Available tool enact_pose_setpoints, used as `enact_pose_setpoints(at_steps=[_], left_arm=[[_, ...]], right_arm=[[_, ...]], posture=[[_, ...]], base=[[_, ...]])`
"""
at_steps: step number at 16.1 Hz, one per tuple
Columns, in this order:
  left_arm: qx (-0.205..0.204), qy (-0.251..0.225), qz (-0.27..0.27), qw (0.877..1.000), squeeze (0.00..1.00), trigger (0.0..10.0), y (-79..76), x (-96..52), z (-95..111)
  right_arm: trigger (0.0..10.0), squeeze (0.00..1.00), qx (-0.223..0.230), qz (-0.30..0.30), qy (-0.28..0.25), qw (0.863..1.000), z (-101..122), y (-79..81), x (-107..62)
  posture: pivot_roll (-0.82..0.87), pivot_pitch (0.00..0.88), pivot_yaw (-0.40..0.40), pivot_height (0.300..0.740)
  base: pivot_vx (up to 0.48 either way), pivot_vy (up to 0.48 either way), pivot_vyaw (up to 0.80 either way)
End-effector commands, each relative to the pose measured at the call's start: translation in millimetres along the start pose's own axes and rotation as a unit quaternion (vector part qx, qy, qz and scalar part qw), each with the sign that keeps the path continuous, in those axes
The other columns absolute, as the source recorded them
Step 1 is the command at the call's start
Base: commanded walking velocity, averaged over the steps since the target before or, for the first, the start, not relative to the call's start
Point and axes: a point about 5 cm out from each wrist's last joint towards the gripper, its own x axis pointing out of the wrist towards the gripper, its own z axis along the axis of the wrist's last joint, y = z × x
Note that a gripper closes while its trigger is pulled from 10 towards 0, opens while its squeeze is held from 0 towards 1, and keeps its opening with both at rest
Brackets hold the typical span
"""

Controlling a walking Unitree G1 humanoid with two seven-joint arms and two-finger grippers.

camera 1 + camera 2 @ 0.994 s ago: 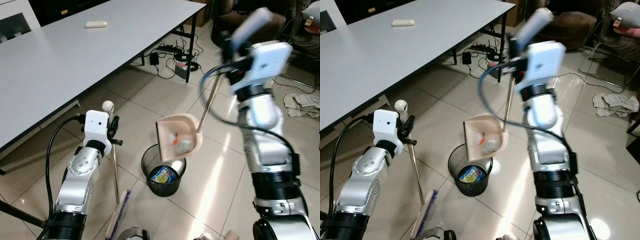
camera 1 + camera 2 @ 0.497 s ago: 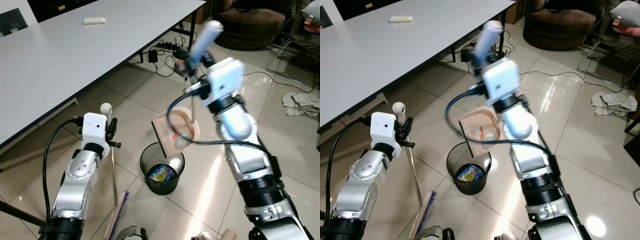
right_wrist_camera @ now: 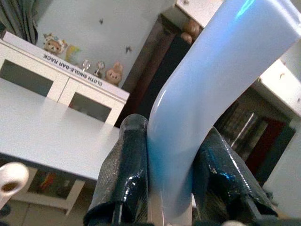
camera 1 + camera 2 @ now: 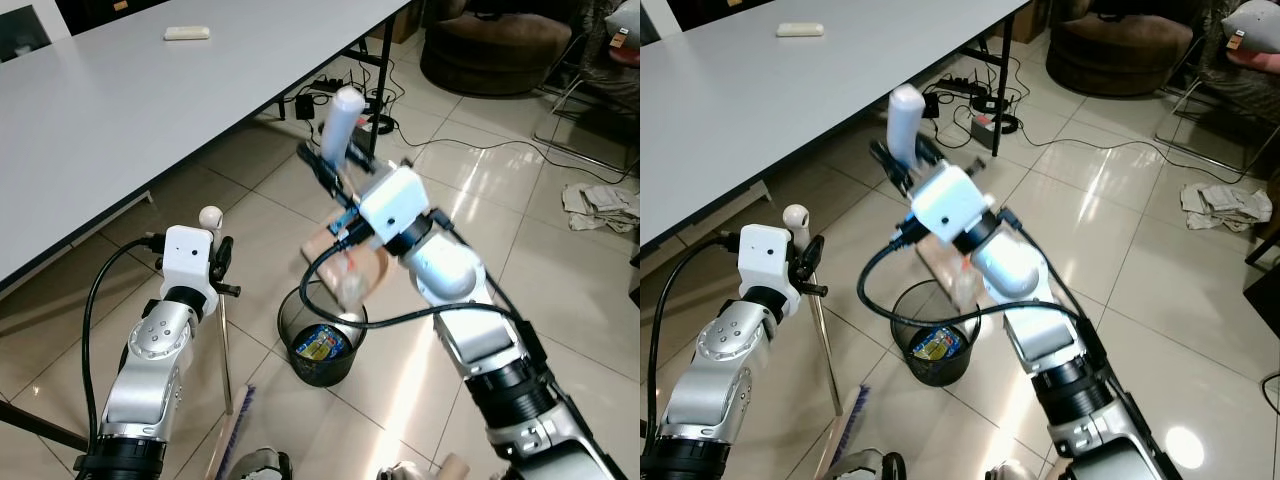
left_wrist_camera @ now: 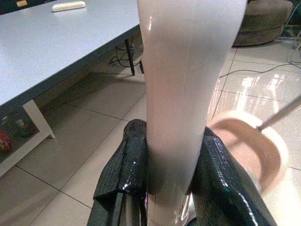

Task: Sweep floor

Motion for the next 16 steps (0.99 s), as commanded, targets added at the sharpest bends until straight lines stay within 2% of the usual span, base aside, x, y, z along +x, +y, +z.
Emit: enact_pose_setpoints(at_steps=[1,3,4,7,9,10,11,13,14,15,16], left_arm=[[0.013,-0.013,0.005,1.000,0.00,10.0,3.1,-0.9,7],[0.014,-0.012,0.001,1.000,0.00,10.0,2.2,-0.7,7],[0.014,-0.011,-0.001,1.000,0.00,10.0,1.9,-0.6,7],[0.012,-0.010,-0.006,1.000,0.00,10.0,-0.3,1.1,6],[0.007,-0.015,-0.010,1.000,0.00,10.0,-2.9,2.0,7],[0.009,-0.018,-0.013,1.000,0.00,10.0,-3.7,1.9,7],[0.010,-0.018,-0.017,1.000,0.00,10.0,-3.9,2.0,6],[0.016,-0.019,-0.022,0.999,0.00,10.0,-3.9,2.1,6],[0.018,-0.020,-0.027,0.999,0.00,10.0,-5.3,2.2,5],[0.019,-0.021,-0.028,0.999,0.00,10.0,-5.4,2.1,6],[0.021,-0.021,-0.032,0.999,0.00,10.0,-6.6,1.0,5]], right_arm=[[10.0,0.00,-0.016,0.000,-0.030,0.999,10,-4.6,3.6],[10.0,0.00,-0.039,-0.019,-0.020,0.999,7,-18.4,0.6],[10.0,0.00,-0.059,-0.040,-0.017,0.997,7,-35.1,-4.0],[10.0,0.00,-0.089,-0.068,-0.014,0.994,9,-60.5,-13.3],[10.0,0.00,-0.084,-0.142,-0.019,0.986,15,-83.6,-20.3],[10.0,0.00,-0.079,-0.201,-0.020,0.976,20,-101.4,-26.9],[10.0,0.00,-0.061,-0.287,-0.021,0.956,28,-127.8,-39.9],[10.0,0.00,-0.034,-0.339,-0.029,0.940,34,-143.8,-50.2],[10.0,0.00,-0.023,-0.398,0.019,0.917,27,-161.0,-71.9],[10.0,0.00,-0.028,-0.403,0.038,0.914,24,-162.6,-76.5],[10.0,0.00,-0.034,-0.408,0.104,0.907,7,-159.1,-92.7]], posture=[[0.05,0.105,0.040,0.740],[0.05,0.103,0.041,0.740],[0.04,0.099,0.044,0.740],[0.03,0.095,0.048,0.740],[0.03,0.093,0.049,0.740],[0.02,0.092,0.056,0.740],[0.02,0.094,0.062,0.740],[0.01,0.096,0.067,0.740],[0.00,0.095,0.067,0.740],[0.00,0.097,0.067,0.740],[0.00,0.099,0.064,0.740]], base=[[0.000,0.000,0.00],[0.000,0.000,0.00],[0.000,0.000,0.00],[0.000,0.000,0.00],[0.000,0.000,0.00],[0.000,0.000,0.00],[0.000,0.000,0.00],[0.000,0.000,0.00],[0.000,0.000,0.00],[0.000,0.000,0.00],[0.000,0.000,0.00]])
